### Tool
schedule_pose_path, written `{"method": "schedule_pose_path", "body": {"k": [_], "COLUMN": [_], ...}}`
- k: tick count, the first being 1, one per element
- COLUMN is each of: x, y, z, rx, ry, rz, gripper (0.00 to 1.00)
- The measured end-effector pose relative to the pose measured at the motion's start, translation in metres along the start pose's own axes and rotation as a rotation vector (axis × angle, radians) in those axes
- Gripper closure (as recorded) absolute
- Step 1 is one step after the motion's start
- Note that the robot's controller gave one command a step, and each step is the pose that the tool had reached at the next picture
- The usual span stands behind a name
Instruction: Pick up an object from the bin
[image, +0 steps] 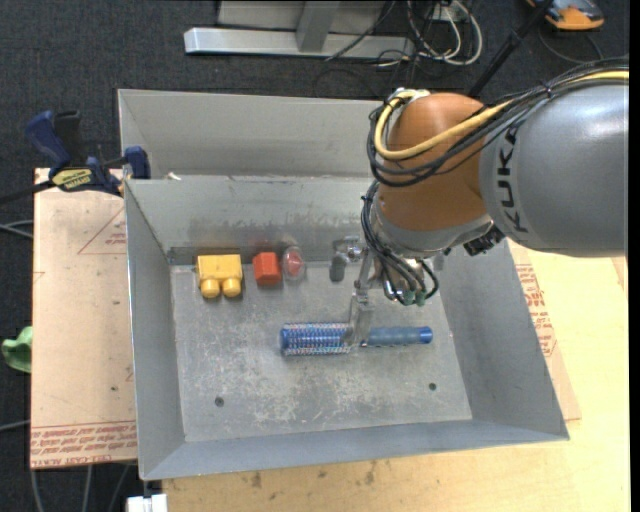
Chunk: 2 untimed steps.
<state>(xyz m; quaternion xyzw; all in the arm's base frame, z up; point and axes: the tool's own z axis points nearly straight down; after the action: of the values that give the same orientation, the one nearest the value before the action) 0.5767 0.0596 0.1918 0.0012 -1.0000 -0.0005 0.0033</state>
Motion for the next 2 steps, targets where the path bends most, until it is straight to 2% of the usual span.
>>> {"method": "schedule_pose_path", "body": {"k": [1, 2], "x": [0.002, 0.022], "y": [0.002, 0.048], "z": [0.126, 0.082], "rx": [0.0, -0.002], "ry": [-0.001, -0.01], "rz": [0.049, -0.033], "gripper": [0.0, 0.0]}}
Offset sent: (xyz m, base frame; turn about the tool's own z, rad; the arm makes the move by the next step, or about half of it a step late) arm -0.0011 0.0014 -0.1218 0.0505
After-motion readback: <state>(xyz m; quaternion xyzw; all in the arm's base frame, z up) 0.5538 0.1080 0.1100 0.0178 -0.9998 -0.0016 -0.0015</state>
